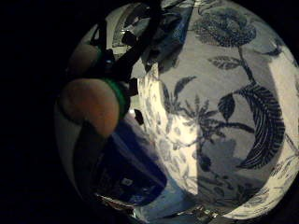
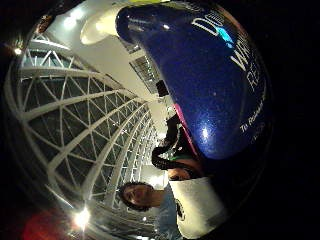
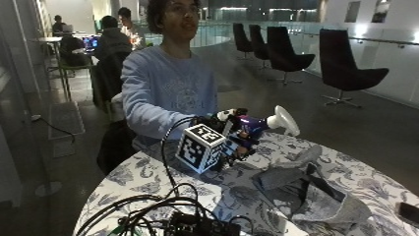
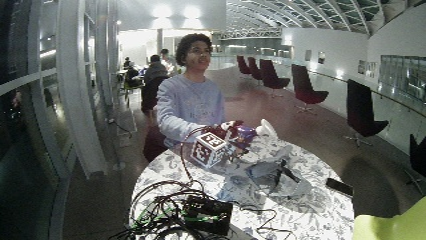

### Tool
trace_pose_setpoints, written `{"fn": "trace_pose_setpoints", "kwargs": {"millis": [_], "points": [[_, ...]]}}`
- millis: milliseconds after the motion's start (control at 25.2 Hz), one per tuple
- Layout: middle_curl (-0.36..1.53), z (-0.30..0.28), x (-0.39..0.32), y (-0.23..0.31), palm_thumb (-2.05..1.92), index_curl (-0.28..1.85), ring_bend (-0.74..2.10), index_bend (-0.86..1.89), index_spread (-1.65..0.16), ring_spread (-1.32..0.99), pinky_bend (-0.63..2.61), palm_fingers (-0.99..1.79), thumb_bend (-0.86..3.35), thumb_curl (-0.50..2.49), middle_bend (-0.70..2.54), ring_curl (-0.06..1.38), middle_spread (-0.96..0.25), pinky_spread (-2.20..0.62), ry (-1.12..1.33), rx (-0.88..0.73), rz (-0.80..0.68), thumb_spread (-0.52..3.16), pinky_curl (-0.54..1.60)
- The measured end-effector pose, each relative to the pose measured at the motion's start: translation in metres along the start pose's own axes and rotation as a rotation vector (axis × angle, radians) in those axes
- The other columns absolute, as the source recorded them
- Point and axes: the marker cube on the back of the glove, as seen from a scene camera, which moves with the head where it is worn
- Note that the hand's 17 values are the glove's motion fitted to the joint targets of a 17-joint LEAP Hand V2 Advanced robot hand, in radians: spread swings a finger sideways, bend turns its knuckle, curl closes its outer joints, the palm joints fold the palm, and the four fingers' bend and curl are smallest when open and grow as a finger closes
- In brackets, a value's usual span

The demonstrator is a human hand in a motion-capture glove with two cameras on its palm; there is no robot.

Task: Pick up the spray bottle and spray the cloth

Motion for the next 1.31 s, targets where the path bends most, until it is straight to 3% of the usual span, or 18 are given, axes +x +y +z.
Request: {"fn": "trace_pose_setpoints", "kwargs": {"millis": [199, 476, 754, 953, 1310], "points": [[0.43, 0.009, -0.012, 0.003, 0.75, -0.02, 0.96, -0.03, -0.43, 0.09, 0.76, 0.57, -0.03, 0.51, 0.57, 0.41, 0.02, 0.19, -0.008, 0.035, -0.101, 0.86, 0.41], [0.43, 0.045, -0.05, 0.016, 0.75, -0.01, 0.95, -0.01, -0.43, 0.08, 0.76, 0.55, -0.03, 0.52, 0.57, 0.41, 0.01, 0.19, -0.007, 0.076, -0.453, 0.86, 0.4], [0.43, 0.131, -0.076, 0.021, 0.75, -0.01, 0.94, -0.01, -0.45, 0.06, 0.73, 0.5, -0.03, 0.51, 0.58, 0.4, -0.01, 0.18, 0.072, -0.092, -0.758, 0.88, 0.39], [0.42, 0.188, -0.062, 0.006, 0.75, -0.01, 0.94, 0.0, -0.46, 0.05, 0.71, 0.46, -0.03, 0.51, 0.57, 0.4, -0.02, 0.19, 0.165, -0.293, -0.818, 0.89, 0.38], [0.42, 0.238, -0.029, -0.037, 0.77, -0.01, 0.92, 0.01, -0.47, 0.05, 0.66, 0.4, -0.02, 0.5, 0.58, 0.39, -0.03, 0.2, 0.242, -0.367, -0.797, 0.9, 0.37]]}}
